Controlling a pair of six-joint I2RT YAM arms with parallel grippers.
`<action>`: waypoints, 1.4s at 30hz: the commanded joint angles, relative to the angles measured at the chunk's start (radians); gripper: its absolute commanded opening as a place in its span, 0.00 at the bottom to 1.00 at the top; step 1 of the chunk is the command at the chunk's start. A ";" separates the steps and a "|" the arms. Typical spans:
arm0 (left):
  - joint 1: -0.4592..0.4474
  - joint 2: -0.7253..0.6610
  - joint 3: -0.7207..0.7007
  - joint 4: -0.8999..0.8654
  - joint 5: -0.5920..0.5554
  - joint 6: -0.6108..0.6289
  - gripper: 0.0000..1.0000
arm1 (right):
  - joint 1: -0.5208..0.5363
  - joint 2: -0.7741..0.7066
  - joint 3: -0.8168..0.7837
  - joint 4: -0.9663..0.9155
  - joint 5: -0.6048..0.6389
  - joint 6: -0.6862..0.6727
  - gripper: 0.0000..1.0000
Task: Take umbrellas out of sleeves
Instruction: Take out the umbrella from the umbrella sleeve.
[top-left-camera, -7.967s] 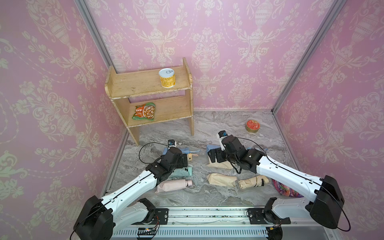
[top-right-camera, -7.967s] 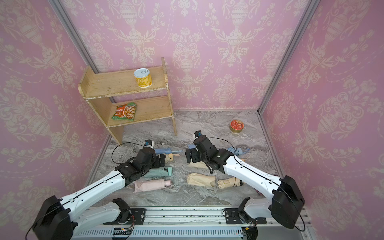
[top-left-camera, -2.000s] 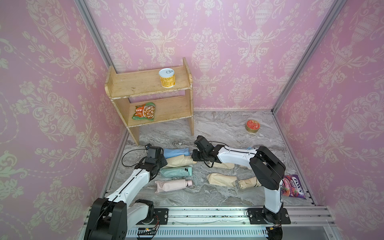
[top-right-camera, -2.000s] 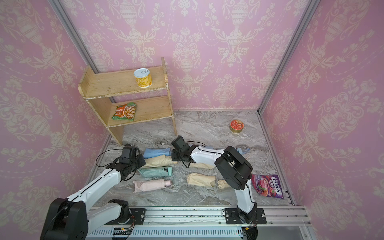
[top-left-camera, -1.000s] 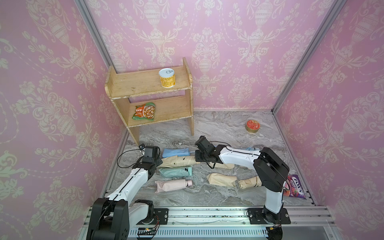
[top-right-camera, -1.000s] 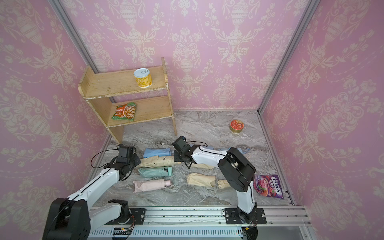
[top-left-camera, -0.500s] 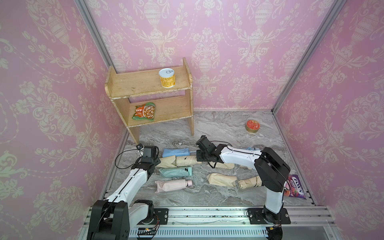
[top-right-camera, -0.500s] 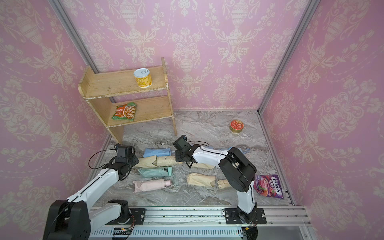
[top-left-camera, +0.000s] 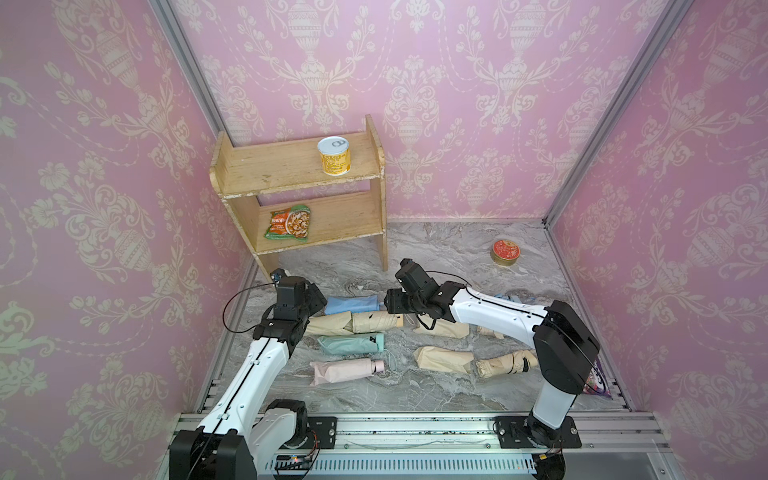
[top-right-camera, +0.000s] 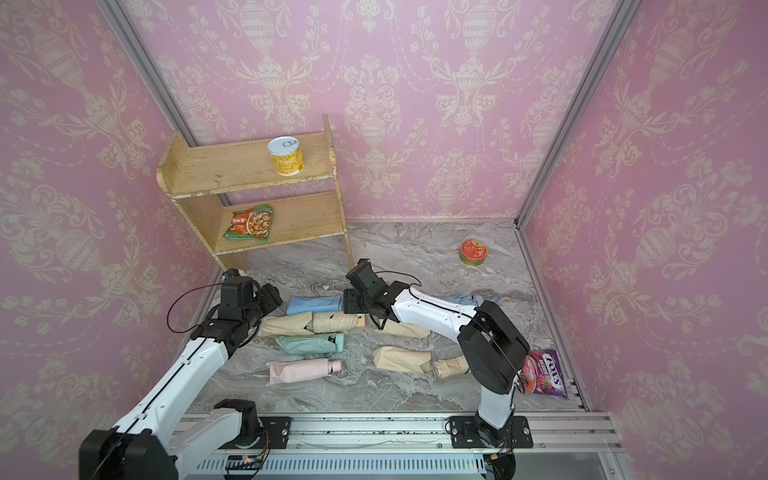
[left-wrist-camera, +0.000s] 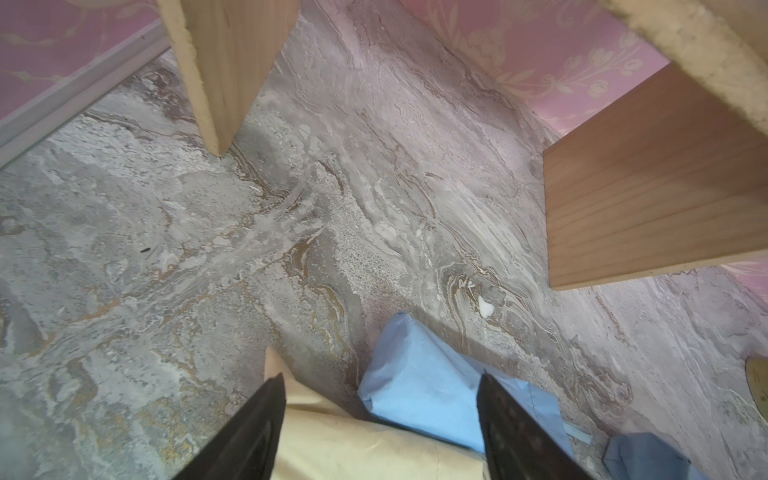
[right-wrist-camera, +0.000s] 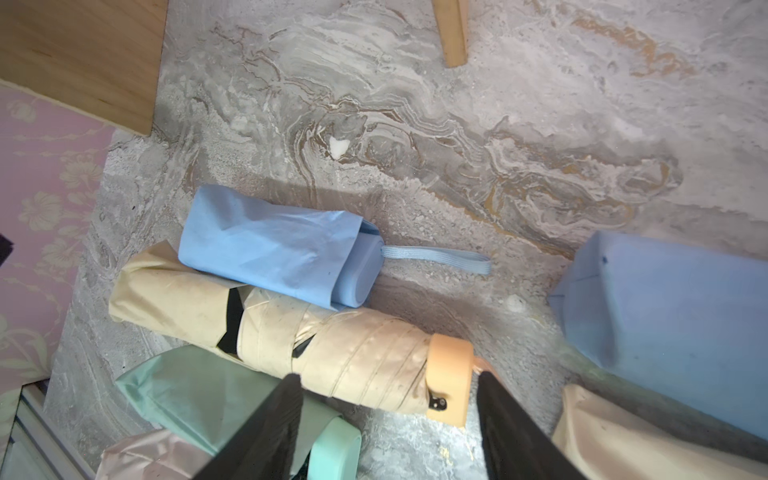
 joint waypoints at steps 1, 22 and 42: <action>0.009 0.070 0.036 -0.005 0.099 0.017 0.76 | 0.010 0.010 0.048 -0.017 -0.022 -0.015 0.70; 0.009 0.333 0.018 0.129 0.181 0.033 0.57 | 0.006 0.106 0.096 -0.057 0.006 0.012 0.67; 0.009 0.365 -0.008 0.163 0.182 0.025 0.26 | -0.017 0.179 0.135 -0.071 -0.020 0.041 0.64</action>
